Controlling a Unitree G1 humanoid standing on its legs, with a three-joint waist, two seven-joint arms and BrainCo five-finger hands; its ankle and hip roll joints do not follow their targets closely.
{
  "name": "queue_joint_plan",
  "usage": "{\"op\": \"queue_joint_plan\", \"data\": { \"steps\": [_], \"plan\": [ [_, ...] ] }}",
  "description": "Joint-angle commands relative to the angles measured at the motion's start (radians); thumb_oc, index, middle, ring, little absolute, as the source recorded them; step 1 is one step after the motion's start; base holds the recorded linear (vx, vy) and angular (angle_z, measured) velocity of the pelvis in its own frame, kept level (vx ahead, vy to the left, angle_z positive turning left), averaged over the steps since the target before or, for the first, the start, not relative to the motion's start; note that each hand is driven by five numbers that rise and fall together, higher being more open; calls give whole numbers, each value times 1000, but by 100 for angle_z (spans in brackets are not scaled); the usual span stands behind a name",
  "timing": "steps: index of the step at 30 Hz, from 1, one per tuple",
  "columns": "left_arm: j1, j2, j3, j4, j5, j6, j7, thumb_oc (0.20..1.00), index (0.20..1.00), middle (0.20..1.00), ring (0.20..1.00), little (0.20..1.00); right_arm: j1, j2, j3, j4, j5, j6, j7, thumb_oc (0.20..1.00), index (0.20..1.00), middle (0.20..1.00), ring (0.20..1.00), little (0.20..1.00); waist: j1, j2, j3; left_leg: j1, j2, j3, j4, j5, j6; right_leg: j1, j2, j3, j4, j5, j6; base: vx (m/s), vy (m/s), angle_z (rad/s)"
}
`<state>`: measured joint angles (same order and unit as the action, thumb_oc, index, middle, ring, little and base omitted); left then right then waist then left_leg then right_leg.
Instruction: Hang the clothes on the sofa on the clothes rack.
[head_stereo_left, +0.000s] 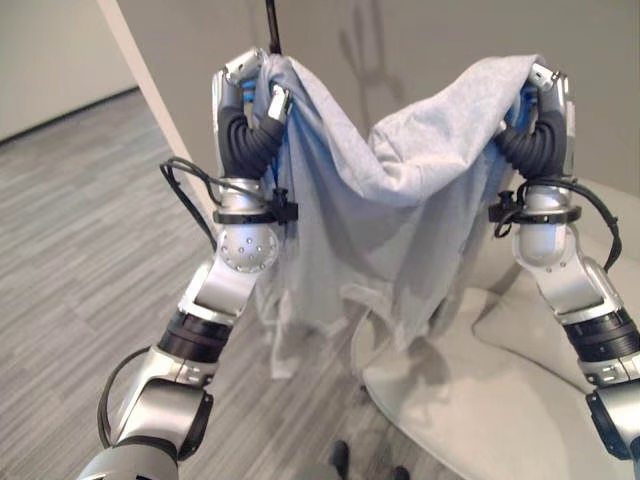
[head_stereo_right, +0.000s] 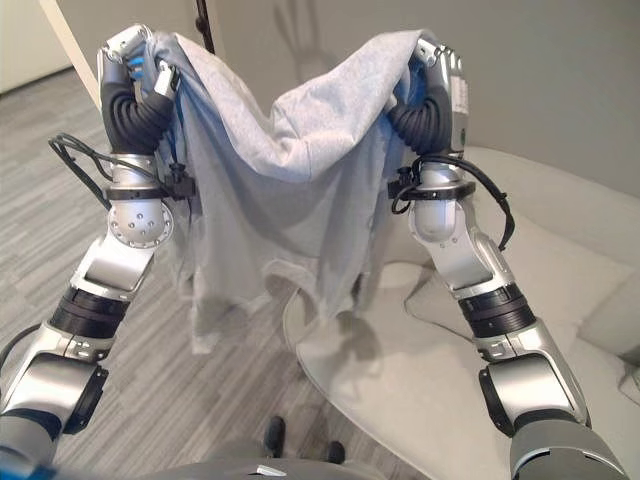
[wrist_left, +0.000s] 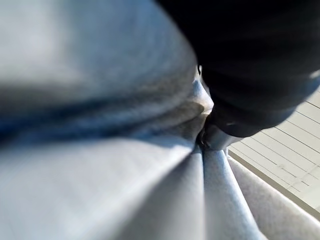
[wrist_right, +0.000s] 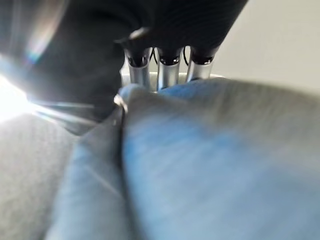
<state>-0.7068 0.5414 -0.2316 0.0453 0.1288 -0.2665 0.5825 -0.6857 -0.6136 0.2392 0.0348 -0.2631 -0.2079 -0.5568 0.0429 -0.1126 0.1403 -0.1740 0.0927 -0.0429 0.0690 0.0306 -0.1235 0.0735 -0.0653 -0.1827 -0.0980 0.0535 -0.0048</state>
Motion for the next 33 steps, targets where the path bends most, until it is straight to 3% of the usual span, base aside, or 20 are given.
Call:
{"op": "queue_joint_plan", "data": {
  "steps": [1, 4, 6, 7, 9, 13, 17, 19, 20, 22, 25, 27, 28, 33],
  "plan": [
    [-68, -17, -28, 32, -15, -26, 27, 200, 200, 200, 200, 200, -57, -54, -30, -29, 45, -43, -39, 200, 200, 200, 200, 200, 20, 41, -93, -8, 92, 14, -154, 54, -2, -12, -28, 17, 12, -110, 140, 239, 258, 19],
    [-64, -27, -34, 31, -17, -25, 21, 200, 200, 200, 200, 200, -41, -52, -42, -39, 40, -40, -42, 200, 200, 200, 200, 200, 16, 77, -112, -7, 135, 39, -156, 70, -34, 18, -32, 12, 11, -122, 151, 194, 229, 8],
    [-59, -26, -39, 25, -8, -28, 13, 200, 200, 200, 200, 200, -34, -43, -54, -43, 22, -35, -41, 200, 200, 200, 200, 200, 17, 99, -137, 18, 112, 22, -156, 80, -48, 29, -62, 8, 11, -113, 171, 361, 475, -15],
    [-55, -19, -45, 19, -4, -27, 5, 200, 200, 200, 200, 200, -22, -23, -57, -45, 14, -26, -34, 200, 200, 200, 200, 200, 17, 92, -147, 44, 83, 34, -156, 74, -33, 35, -103, 17, 19, -97, 189, 319, 447, -18],
    [-56, -15, -49, 18, -5, -27, 2, 200, 200, 200, 200, 200, -20, -15, -56, -46, 8, -20, -32, 200, 200, 200, 200, 200, 19, 86, -150, 55, 68, 43, -156, 67, -24, 34, -125, 20, 28, -90, 196, 179, 274, 12],
    [-55, -5, -49, 11, -1, -27, -12, 200, 200, 200, 200, 200, -14, 33, -52, -48, -9, 2, -13, 200, 200, 200, 200, 200, 33, 60, -161, 99, -11, 91, -156, 16, 33, 16, -217, 29, 88, -50, 235, 177, 340, 6],
    [-49, -5, -47, 1, 5, -25, -18, 200, 200, 200, 200, 200, -9, 61, -55, -54, -26, 15, -6, 200, 200, 200, 200, 200, 36, 57, -154, 134, -64, 102, -156, -15, 74, -15, -261, 37, 202, -5, 228, 128, 275, -13],
    [-52, -6, -49, 0, 12, -23, -24, 200, 200, 200, 200, 200, -7, 73, -54, -52, -21, 10, -2, 200, 200, 200, 200, 200, 37, 60, -145, 141, -72, 104, -156, -24, 87, -43, -244, 38, 272, -8, 216, 77, 191, 1],
    [-48, -11, -50, -2, 12, -22, -24, 200, 200, 200, 200, 200, -2, 77, -52, -55, -21, 7, 5, 200, 200, 200, 200, 200, 30, 62, -138, 151, -81, 97, -156, -28, 93, -65, -209, 54, 288, -13, 202, 72, 81, -1],
    [-42, -13, -44, -6, 13, -25, -31, 200, 200, 200, 200, 200, -11, 69, -49, -52, -19, 0, 7, 200, 200, 200, 200, 200, 27, 75, -129, 169, -86, 95, -156, -36, 93, -110, -134, 51, 249, -60, 185, 119, 73, -3],
    [-37, -20, -40, -8, 16, -21, -27, 200, 200, 200, 200, 200, -17, 62, -45, -48, -15, -4, 4, 200, 200, 200, 200, 200, 18, 76, -113, 185, -92, 88, -156, -46, 94, -154, -89, 44, 178, -49, 175, 78, -12, 4],
    [-41, -27, -45, -2, 21, -19, -28, 200, 200, 200, 200, 200, -1, 51, -54, -43, -17, -7, 1, 200, 200, 200, 200, 200, -10, 78, -103, 200, -93, 66, -156, -48, 89, -159, -55, 114, 151, -44, 183, 118, -35, 63],
    [-50, -23, -49, 5, 24, -22, -30, 200, 200, 200, 200, 200, -2, 46, -56, -40, -14, -8, 3, 200, 200, 200, 200, 200, -10, 71, -104, 200, -97, 61, -156, -47, 86, -143, -53, 133, 118, -33, 185, 105, -77, 91],
    [-47, -37, -54, 4, 18, -25, -40, 200, 200, 200, 200, 200, 36, 40, -71, -54, 8, -16, 11, 200, 200, 200, 200, 200, -12, 64, -142, 203, -87, 51, -156, -45, 71, -79, -51, 106, 27, 7, 175, 107, -132, 38]
  ]
}}
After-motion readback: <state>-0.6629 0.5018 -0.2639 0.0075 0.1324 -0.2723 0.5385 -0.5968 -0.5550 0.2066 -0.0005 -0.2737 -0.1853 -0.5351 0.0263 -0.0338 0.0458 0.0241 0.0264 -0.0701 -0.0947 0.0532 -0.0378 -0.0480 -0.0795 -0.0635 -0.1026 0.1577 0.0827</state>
